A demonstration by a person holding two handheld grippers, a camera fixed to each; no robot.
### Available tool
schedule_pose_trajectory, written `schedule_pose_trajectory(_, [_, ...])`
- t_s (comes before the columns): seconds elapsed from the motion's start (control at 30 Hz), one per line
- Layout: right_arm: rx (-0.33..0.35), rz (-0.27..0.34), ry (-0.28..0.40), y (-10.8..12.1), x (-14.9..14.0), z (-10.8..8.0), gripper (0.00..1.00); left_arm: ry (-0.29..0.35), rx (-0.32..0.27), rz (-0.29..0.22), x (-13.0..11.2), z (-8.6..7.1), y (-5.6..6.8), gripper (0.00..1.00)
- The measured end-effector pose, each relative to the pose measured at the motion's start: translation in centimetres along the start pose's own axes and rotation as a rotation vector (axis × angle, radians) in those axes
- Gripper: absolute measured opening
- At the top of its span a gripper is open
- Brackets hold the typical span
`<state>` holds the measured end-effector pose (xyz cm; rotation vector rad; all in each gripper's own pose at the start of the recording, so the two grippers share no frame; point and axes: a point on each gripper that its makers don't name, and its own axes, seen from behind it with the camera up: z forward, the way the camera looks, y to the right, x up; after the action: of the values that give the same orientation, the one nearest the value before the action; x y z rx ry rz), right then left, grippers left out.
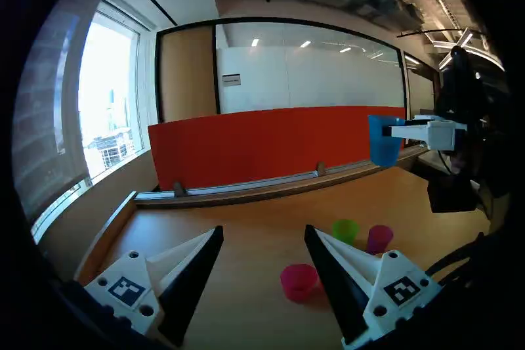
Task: Pour water
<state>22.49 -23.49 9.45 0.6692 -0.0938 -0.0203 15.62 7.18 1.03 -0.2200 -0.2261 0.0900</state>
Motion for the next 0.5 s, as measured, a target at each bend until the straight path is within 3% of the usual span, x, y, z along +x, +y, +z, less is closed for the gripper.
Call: schedule_pose_trajectory(0.5, [-0.034,0.004,-0.024,0.7,-1.0,-3.0,0.91,-0.022,-0.037,-0.012,-0.8,1.4,1.4,0.92])
